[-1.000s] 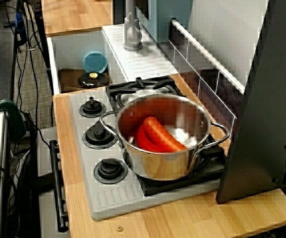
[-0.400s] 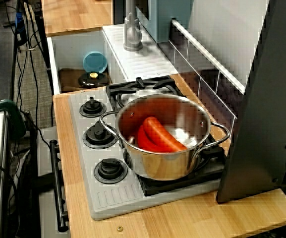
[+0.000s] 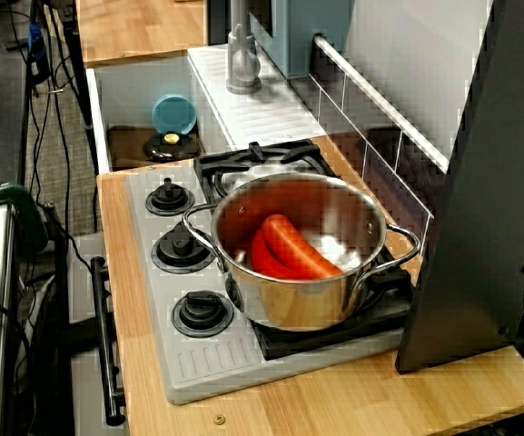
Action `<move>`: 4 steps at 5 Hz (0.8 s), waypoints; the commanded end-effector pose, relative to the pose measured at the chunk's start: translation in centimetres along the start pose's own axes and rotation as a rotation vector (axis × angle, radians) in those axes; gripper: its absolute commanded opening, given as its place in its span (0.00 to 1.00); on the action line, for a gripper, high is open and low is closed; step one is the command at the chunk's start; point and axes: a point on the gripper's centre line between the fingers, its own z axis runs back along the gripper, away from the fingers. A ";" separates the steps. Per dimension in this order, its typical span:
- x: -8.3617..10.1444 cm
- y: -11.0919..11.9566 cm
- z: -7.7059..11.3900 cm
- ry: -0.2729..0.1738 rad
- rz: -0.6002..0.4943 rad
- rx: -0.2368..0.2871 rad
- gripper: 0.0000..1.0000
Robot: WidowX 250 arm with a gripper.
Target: Lift pot from stove
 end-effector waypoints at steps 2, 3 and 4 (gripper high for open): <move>-0.1 -0.3 1.9 -0.009 -0.015 0.052 0.00; -0.1 -0.3 1.7 -0.007 -0.015 0.050 0.00; -0.1 -0.2 1.6 -0.005 -0.011 0.050 0.00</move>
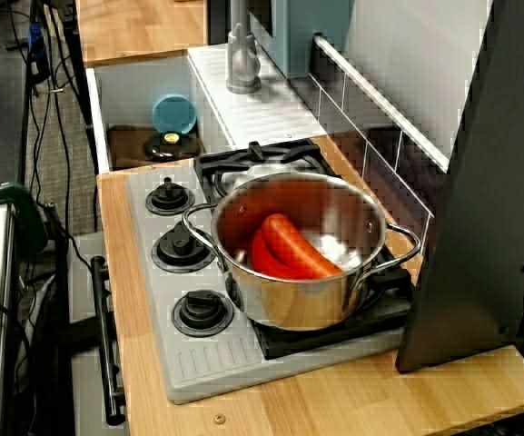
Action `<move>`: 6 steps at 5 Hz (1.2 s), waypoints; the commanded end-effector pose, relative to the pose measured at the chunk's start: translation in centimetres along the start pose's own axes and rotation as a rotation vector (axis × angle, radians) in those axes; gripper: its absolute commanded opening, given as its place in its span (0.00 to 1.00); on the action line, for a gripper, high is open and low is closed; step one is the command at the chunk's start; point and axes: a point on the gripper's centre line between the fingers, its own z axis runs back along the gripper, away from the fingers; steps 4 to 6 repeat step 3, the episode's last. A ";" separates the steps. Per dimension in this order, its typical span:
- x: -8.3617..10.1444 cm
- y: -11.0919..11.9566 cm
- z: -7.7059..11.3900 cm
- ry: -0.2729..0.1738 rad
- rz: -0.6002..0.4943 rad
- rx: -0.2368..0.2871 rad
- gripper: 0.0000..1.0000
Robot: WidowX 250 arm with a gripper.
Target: Lift pot from stove
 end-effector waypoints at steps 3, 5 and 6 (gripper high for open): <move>0.2 -0.4 1.6 -0.001 -0.019 0.047 0.00; 0.2 -0.4 1.6 -0.001 -0.019 0.047 0.00; 0.2 -0.4 1.6 -0.001 -0.019 0.047 0.00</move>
